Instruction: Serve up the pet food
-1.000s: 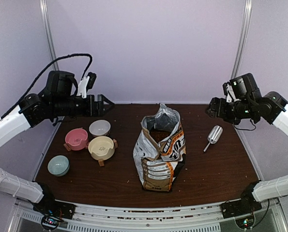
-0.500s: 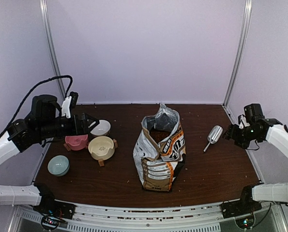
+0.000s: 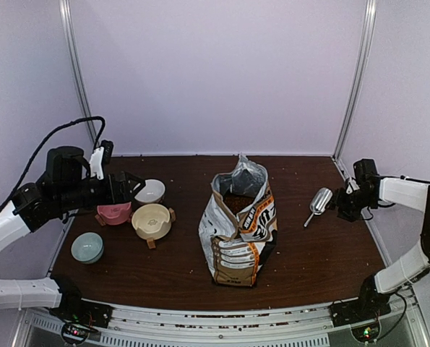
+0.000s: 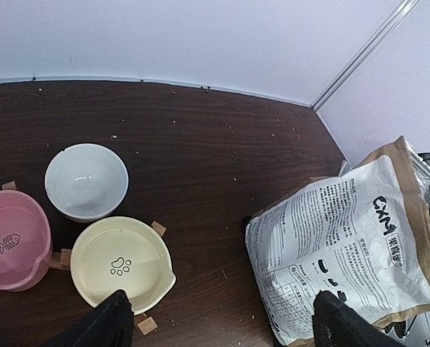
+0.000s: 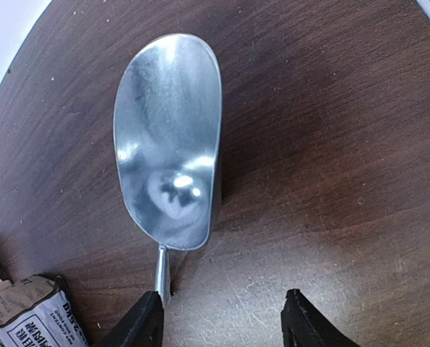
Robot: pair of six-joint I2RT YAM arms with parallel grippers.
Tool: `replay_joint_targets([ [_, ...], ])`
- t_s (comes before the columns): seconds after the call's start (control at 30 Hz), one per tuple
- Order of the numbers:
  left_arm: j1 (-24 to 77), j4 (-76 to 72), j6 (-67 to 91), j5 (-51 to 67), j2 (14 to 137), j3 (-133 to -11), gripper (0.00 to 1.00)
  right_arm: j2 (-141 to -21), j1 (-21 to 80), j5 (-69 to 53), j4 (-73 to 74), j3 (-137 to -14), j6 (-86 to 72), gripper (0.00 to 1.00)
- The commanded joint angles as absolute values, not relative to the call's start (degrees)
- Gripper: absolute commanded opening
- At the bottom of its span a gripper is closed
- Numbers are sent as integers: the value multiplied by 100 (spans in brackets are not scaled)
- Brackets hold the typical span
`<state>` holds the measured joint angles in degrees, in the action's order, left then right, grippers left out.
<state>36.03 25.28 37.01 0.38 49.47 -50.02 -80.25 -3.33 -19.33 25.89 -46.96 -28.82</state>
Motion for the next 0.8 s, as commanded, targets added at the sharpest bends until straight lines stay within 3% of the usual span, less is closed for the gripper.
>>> replay_joint_targets([
  [0.0, 3560, 2052, 3683, 7, 4812, -4860, 89, -8385, -377, -2120, 2150, -4949, -2916, 55],
  [0.53, 3564, 1976, 3709, 27, 4956, -4878, 89, -9459, -364, -2285, 1512, -5211, -3311, 35],
  [0.77, 3564, 1990, 3689, 9, 5011, -4895, 89, -9635, -369, -2277, 1369, -5224, -3390, 31],
])
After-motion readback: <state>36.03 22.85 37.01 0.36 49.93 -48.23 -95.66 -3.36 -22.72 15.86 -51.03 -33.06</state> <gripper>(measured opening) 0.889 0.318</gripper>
